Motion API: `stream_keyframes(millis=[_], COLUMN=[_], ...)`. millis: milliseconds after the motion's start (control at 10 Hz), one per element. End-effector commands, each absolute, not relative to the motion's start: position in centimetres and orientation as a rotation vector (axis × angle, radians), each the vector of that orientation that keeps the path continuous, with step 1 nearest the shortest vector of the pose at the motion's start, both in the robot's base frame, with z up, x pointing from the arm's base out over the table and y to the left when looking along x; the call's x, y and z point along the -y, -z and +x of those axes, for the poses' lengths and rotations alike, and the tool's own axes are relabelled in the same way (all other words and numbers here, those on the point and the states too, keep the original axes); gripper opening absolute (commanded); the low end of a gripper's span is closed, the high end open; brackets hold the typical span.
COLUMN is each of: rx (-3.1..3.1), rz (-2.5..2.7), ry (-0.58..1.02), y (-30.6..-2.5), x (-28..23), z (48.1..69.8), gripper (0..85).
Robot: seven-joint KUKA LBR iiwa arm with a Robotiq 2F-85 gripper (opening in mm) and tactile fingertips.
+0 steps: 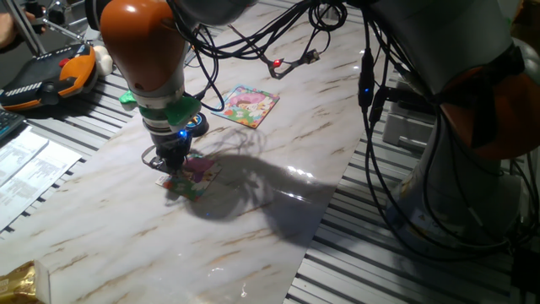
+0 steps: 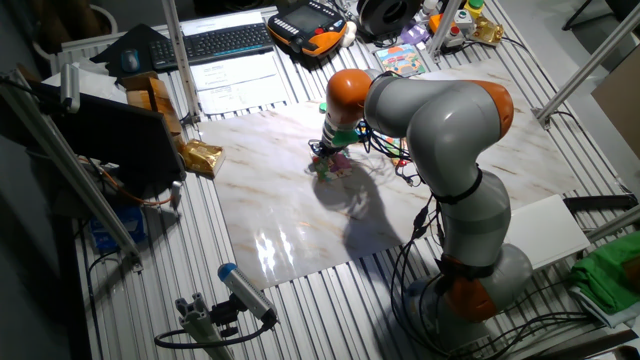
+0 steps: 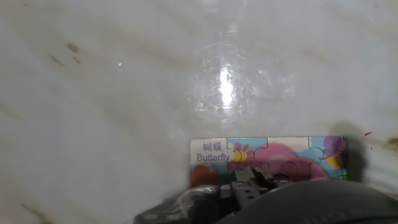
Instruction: Assemble one piece of a puzzle
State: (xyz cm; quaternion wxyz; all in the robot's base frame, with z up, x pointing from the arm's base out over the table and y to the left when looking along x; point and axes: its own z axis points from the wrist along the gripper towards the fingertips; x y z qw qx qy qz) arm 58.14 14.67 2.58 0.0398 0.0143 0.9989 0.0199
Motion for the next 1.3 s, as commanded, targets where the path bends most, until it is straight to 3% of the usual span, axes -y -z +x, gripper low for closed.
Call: stream_keyframes(millis=[0,1200], rx=[-3.060,-3.059], rz=[0.044,0.073], ry=[-0.061,-0.020], y=[-2.6,-2.9], x=[-14.7,-15.9], z=[58.1,57.2], gripper=[0.7,0.7])
